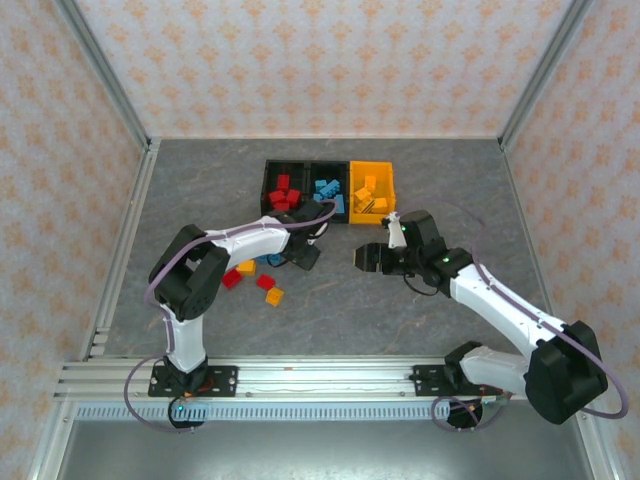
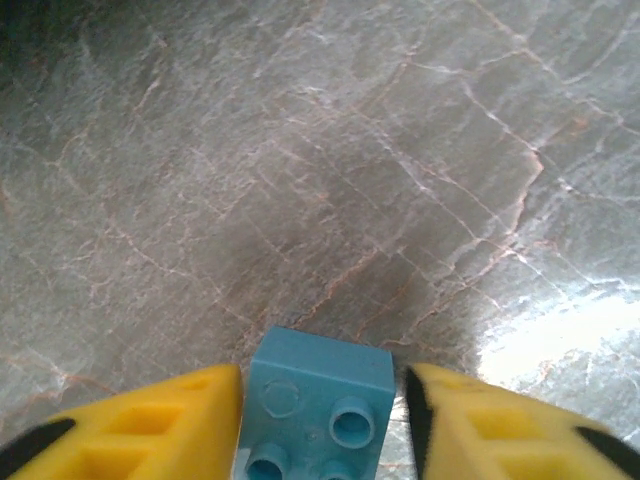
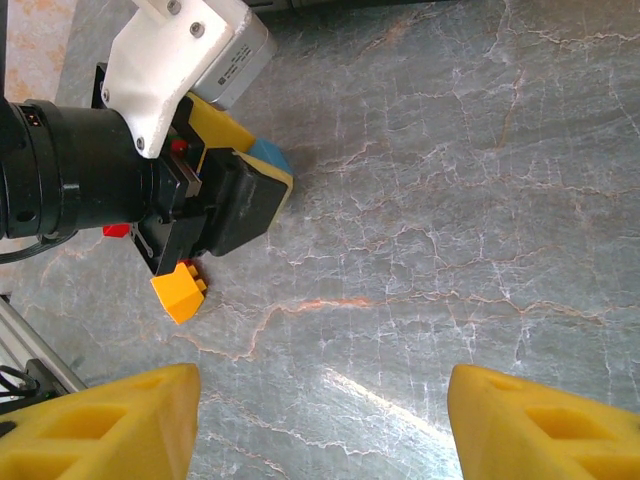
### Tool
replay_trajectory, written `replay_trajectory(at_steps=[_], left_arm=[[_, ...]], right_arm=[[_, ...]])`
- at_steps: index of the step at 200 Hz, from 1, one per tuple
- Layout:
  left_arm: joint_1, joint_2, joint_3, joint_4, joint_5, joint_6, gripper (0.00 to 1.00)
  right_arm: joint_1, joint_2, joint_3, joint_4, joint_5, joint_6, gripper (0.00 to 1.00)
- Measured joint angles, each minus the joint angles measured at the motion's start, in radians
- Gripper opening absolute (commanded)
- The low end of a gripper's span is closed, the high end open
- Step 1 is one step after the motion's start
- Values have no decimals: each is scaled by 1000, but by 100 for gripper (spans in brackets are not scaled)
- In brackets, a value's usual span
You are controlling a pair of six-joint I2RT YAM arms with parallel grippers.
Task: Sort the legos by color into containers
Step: Pick up the lego from the center of the table.
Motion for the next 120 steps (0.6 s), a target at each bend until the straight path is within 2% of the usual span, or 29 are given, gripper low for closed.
replay_trajectory(at_steps=[24, 71, 120], left_arm=[[0, -2, 0, 2, 9, -3, 32], [0, -23, -17, 5, 33, -23, 28], [0, -63, -14, 8, 48, -48, 28]], right_arm=[[0, 0, 0, -5, 0, 0, 65], [0, 0, 0, -5, -10, -3, 65], [0, -10, 0, -18, -10, -2, 65]])
